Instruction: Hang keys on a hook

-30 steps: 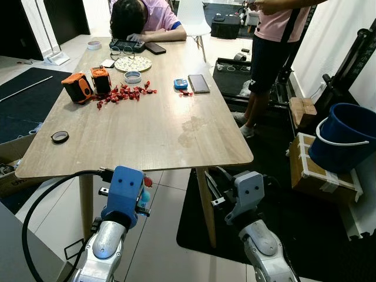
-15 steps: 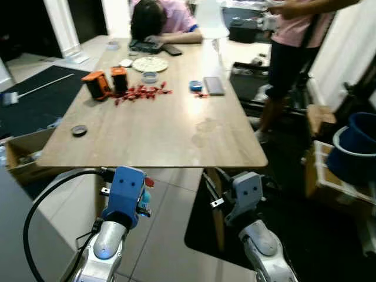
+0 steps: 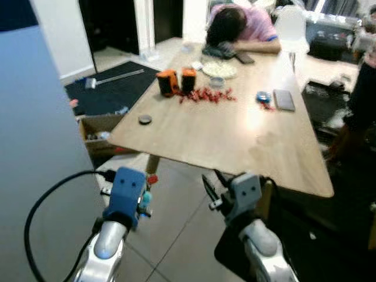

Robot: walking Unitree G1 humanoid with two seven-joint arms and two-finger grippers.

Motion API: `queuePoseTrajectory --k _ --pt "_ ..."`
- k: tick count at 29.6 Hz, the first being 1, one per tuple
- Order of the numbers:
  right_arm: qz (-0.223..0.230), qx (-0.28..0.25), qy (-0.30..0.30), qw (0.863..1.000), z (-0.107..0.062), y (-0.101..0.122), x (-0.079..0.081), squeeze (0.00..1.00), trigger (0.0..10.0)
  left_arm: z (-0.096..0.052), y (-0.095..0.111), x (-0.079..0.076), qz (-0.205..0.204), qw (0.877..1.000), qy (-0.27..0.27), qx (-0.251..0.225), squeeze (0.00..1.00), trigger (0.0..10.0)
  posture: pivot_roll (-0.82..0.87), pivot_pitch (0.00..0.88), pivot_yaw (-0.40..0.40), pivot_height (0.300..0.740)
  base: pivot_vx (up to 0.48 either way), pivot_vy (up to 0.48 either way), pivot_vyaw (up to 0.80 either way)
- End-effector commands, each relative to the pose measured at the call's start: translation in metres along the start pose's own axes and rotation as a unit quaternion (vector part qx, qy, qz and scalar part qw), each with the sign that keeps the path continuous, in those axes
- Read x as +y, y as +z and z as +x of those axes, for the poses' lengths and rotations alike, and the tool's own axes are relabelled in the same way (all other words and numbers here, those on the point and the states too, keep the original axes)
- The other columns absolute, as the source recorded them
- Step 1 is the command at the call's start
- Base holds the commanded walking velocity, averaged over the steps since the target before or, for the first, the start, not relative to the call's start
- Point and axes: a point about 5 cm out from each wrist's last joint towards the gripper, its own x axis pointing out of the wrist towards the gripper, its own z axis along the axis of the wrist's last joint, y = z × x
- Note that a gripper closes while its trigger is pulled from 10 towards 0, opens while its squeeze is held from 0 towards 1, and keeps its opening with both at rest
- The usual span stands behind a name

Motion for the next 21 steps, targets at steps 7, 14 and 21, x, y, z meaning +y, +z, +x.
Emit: queuePoseTrajectory --k 7,14,21 --pt "0.003 0.009 0.002 1.000 -0.0043 -0.0039 0.0002 0.00 10.0 -0.0006 -0.0019 -0.0034 0.008 1.000 -0.006 0.004 0.00 10.0 0.11 0.113 -0.027 0.740 0.000 0.000 0.80" --pt "0.005 0.008 0.005 1.000 -0.0046 -0.0034 0.0016 0.00 10.0 -0.0011 -0.0023 -0.0034 0.009 1.000 -0.006 0.006 0.00 10.0 0.11 0.118 -0.028 0.740 0.000 0.000 0.80" --pt "0.007 0.007 0.008 1.000 -0.0046 -0.0030 0.0028 0.00 10.0 -0.0015 -0.0024 -0.0033 0.010 1.000 -0.005 0.006 0.00 10.0 0.11 0.120 -0.028 0.740 0.000 0.000 0.80"
